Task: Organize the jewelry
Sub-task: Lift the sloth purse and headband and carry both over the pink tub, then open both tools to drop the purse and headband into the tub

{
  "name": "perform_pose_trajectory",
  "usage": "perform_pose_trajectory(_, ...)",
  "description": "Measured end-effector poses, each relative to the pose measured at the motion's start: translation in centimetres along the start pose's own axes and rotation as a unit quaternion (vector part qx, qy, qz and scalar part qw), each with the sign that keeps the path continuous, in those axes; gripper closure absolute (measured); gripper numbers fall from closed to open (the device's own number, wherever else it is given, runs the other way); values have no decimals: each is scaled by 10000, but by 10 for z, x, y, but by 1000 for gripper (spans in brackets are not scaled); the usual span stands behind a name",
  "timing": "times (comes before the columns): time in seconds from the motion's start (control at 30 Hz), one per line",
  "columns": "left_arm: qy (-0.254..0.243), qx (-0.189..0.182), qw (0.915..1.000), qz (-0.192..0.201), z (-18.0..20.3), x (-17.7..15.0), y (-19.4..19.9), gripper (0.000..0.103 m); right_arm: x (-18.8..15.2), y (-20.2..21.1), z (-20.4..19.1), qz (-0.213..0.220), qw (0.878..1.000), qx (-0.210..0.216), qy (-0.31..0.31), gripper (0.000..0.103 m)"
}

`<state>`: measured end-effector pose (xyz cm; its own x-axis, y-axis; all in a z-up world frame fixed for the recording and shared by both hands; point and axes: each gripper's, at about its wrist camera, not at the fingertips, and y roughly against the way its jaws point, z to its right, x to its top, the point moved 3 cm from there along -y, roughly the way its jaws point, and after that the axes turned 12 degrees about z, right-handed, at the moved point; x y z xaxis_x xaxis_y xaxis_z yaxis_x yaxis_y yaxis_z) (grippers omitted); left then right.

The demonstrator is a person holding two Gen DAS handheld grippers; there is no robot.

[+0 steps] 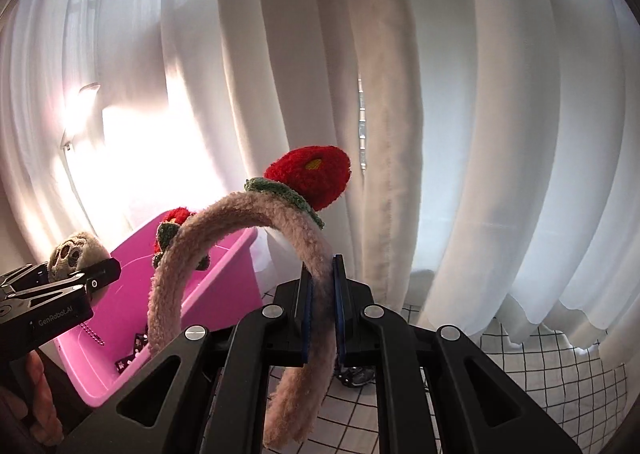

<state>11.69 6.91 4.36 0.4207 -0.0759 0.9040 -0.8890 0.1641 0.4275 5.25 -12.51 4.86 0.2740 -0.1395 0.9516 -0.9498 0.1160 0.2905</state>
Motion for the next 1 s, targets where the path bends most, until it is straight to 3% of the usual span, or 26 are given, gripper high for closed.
perform_pose_trajectory(0.23, 150, 647, 9977, -150, -79, 7, -25, 45, 14, -57, -83, -141, 9980, 527, 319, 94)
perform_pose_trajectory(0.4, 243, 841, 9947, -540, -115, -10, -51, 45, 3, -95, -137, -495, 9943, 681, 651, 94)
perform_pose_trajectory(0.53, 418, 881, 9904, -976, -131, -31, -72, 44, -11, -122, -162, -819, 9906, 717, 830, 94)
perform_pose_trajectory(0.8, 671, 802, 9824, -1547, -144, -57, -95, 36, -32, -167, -176, -1550, 9816, 576, 960, 90)
perform_pose_trajectory(0.9, 704, 773, 9813, -1618, -146, -60, -98, 28, -41, -176, -178, -1838, 9760, 571, 1022, 77)
perform_pose_trajectory(0.97, 662, 789, 9814, -1623, -146, -61, -99, 23, -46, -174, -177, -1866, 9755, 538, 1033, 58)
perform_pose_trajectory(1.0, 647, 797, 9814, -1620, -146, -62, -99, 21, -46, -173, -178, -1866, 9756, 534, 1031, 57)
